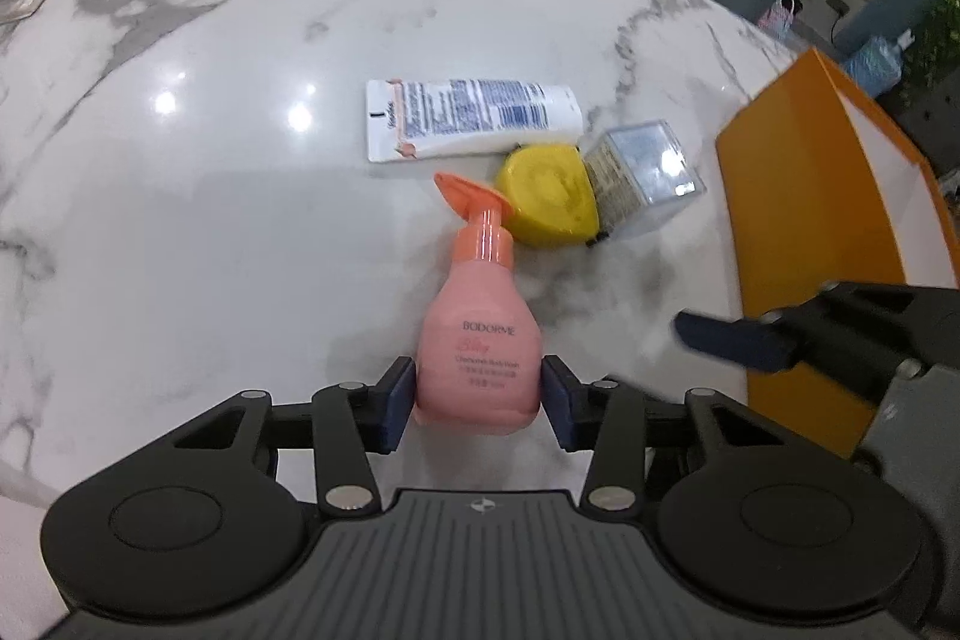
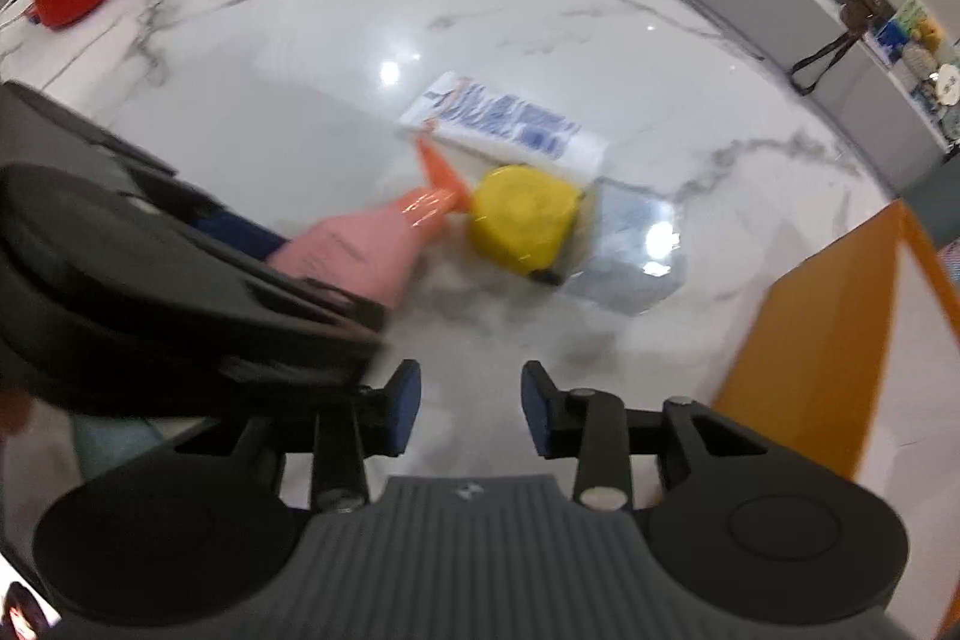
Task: Organize rigid objects
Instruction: 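Grasp the pink pump bottle with left gripper while right gripper grasps the clear cube box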
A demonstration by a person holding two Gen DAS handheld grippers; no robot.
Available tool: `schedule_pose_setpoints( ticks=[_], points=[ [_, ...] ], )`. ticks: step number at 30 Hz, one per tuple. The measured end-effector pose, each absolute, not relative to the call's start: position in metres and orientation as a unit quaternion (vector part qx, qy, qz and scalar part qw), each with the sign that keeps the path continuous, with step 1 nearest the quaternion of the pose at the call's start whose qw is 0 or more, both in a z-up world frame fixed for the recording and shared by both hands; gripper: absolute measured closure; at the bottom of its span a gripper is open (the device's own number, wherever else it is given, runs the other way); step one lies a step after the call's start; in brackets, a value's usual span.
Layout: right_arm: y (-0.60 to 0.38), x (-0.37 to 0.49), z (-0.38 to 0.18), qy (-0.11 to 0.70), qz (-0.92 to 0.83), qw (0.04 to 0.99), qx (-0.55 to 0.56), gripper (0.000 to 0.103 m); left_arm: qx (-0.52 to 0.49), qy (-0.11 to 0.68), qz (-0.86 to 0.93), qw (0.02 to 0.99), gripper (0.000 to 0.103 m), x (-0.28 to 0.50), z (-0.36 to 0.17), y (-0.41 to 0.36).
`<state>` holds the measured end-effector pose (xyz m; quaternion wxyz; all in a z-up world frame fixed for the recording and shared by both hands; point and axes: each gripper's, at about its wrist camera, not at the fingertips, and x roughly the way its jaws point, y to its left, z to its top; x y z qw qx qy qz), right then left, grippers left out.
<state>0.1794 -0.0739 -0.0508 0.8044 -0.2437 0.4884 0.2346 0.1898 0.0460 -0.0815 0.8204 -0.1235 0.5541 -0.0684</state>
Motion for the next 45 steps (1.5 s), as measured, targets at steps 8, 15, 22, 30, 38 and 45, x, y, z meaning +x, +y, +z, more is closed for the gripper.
schedule_pose_setpoints(
  ticks=[8, 15, 22, 30, 38, 45],
  points=[
    [-0.086, 0.213, -0.032, 0.461, 0.192, 0.833, -0.239, 0.045, -0.139, 0.543, -0.037, 0.828, 0.053, 0.195, -0.079, 0.065],
    [-0.088, 0.241, -0.034, 0.468, 0.172, 0.845, -0.193, 0.036, -0.135, 0.532, -0.029, 0.835, 0.053, 0.198, -0.079, 0.070],
    [-0.090, 0.265, -0.046, 0.485, 0.143, 0.846, -0.169, 0.028, -0.119, 0.526, -0.030, 0.841, 0.053, 0.201, -0.080, 0.067],
    [-0.101, 0.277, -0.066, 0.538, 0.141, 0.824, -0.109, 0.055, -0.120, 0.515, -0.034, 0.848, 0.052, 0.200, -0.082, 0.067],
    [-0.103, 0.245, -0.066, 0.548, 0.143, 0.816, -0.112, 0.056, -0.082, 0.529, -0.041, 0.844, 0.053, 0.193, -0.081, 0.057],
    [-0.097, 0.196, -0.064, 0.550, 0.172, 0.810, -0.107, 0.056, -0.067, 0.553, -0.075, 0.827, 0.053, 0.174, -0.080, 0.059]
  ],
)
